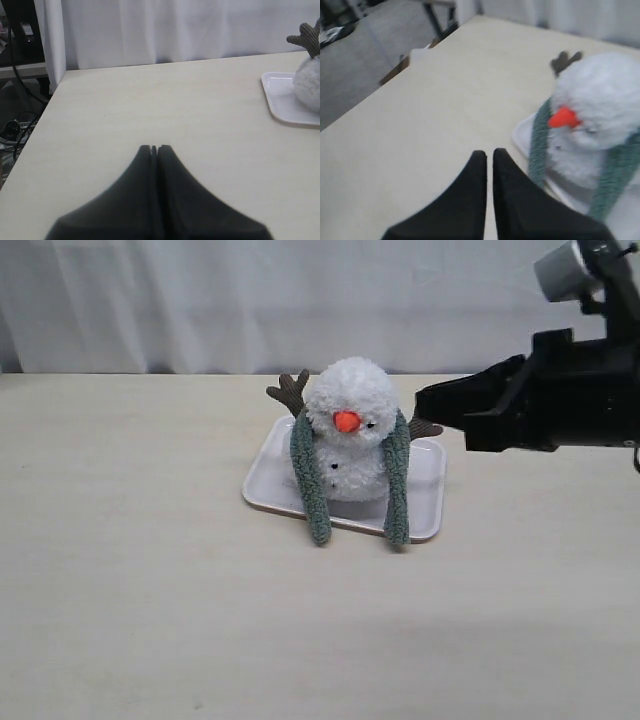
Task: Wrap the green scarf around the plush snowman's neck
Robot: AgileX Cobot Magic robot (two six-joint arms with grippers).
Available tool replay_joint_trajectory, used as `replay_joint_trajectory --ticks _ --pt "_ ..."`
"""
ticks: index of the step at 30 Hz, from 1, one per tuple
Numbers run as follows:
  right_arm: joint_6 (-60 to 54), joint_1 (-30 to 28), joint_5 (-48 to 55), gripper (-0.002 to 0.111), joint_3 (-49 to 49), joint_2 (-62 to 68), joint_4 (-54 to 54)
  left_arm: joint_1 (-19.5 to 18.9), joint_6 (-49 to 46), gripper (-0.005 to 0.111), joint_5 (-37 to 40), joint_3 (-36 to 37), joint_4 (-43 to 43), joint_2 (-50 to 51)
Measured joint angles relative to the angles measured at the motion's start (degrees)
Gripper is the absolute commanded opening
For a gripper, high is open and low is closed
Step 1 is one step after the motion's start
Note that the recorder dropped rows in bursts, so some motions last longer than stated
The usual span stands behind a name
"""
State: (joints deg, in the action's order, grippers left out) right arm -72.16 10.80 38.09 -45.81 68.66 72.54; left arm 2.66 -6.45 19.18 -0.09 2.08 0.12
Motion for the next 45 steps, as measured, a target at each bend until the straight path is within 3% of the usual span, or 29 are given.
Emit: replay_joint_trajectory --ticks 5,10,18,33,45 --pt "-1.4 0.0 -13.4 0.004 5.6 -9.0 1.2 0.0 0.0 0.0 0.0 0.0 0.0 0.0" --pt "-8.3 0.0 -19.1 0.004 9.3 -18.8 9.3 0.0 0.0 0.0 0.0 0.0 0.0 0.0" --pt "-13.1 0.0 -21.9 0.004 10.3 -31.4 16.1 0.0 0.0 0.0 0.0 0.0 0.0 0.0" --pt "-13.5 0.0 -21.1 0.004 10.4 -42.6 16.8 0.0 0.0 0.0 0.0 0.0 0.0 0.0" --pt "-6.5 0.0 -20.6 0.004 10.4 -46.6 16.8 0.0 0.0 0.0 0.0 0.0 0.0 0.0"
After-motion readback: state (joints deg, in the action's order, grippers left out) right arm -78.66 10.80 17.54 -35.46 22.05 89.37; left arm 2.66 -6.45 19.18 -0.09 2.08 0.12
